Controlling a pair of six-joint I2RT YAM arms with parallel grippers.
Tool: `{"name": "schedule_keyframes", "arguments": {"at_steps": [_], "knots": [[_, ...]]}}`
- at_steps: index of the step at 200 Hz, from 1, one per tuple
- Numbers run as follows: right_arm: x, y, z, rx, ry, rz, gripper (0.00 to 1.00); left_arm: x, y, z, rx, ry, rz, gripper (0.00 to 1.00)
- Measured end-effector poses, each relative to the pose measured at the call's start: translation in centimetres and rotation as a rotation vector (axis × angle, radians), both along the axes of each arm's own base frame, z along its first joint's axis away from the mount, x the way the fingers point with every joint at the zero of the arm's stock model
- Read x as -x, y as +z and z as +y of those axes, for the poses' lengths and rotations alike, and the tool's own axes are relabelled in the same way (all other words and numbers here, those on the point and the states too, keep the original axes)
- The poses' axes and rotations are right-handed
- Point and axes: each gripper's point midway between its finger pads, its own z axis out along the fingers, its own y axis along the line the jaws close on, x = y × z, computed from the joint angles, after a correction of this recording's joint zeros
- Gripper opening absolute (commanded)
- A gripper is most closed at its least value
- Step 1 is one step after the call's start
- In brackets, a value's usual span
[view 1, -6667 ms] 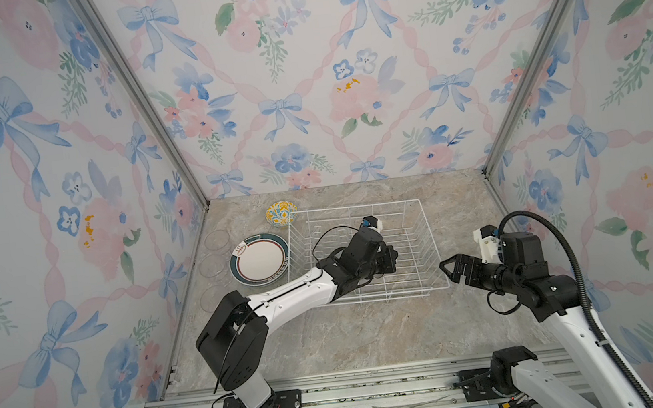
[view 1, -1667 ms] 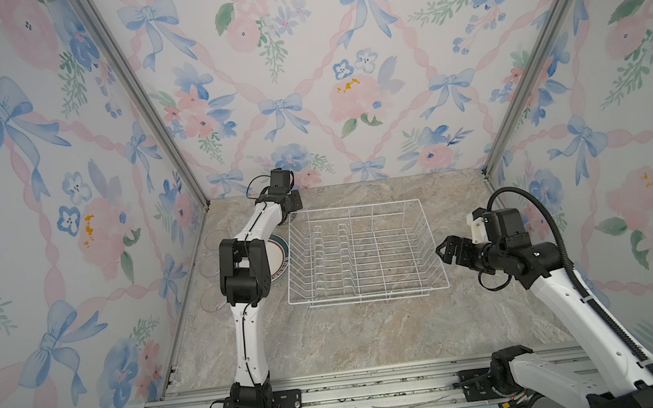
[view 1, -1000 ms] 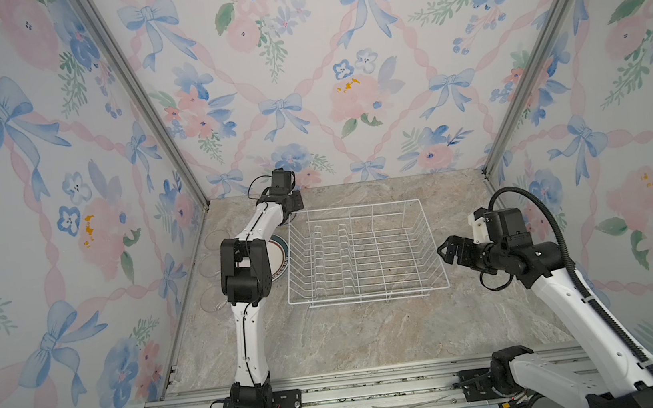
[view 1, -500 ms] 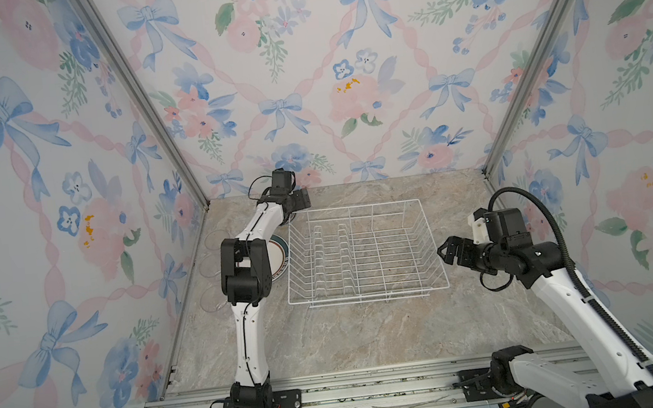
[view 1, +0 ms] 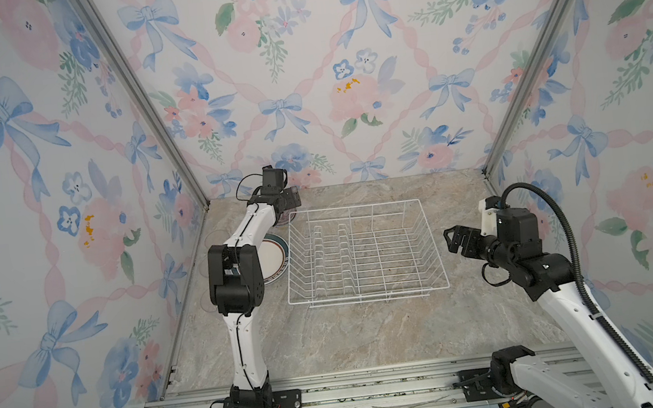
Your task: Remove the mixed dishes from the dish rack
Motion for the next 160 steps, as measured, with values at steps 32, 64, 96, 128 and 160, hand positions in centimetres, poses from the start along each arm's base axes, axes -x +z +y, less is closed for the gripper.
{"name": "schedule_keyframes", "arguments": {"at_steps": [32, 64, 96, 128, 160], "knots": [[-1.0, 0.0, -2.6, 0.068, -0.132, -0.134, 0.97, 4.2, 3.5, 1.5, -0.014, 0.023, -0.131, 0.98], [-1.7, -0.1, -5.0, 0.149, -0.25, -0.232, 0.97, 8.6, 5.3, 2.8, -0.031, 0.053, -0.27, 0.98], [-2.2, -0.7, -7.3, 0.243, -0.368, -0.272, 0.97, 12.2, 4.2, 3.7, -0.042, 0.082, -0.317, 0.98], [-2.4, -1.2, -9.2, 0.306, -0.461, -0.287, 0.97, 15.8, 2.1, 4.2, -0.07, 0.106, -0.309, 0.98], [-2.8, -2.1, -10.0, 0.339, -0.508, -0.292, 0.97, 18.8, 1.1, 5.3, -0.082, 0.135, -0.334, 0.98]]}}
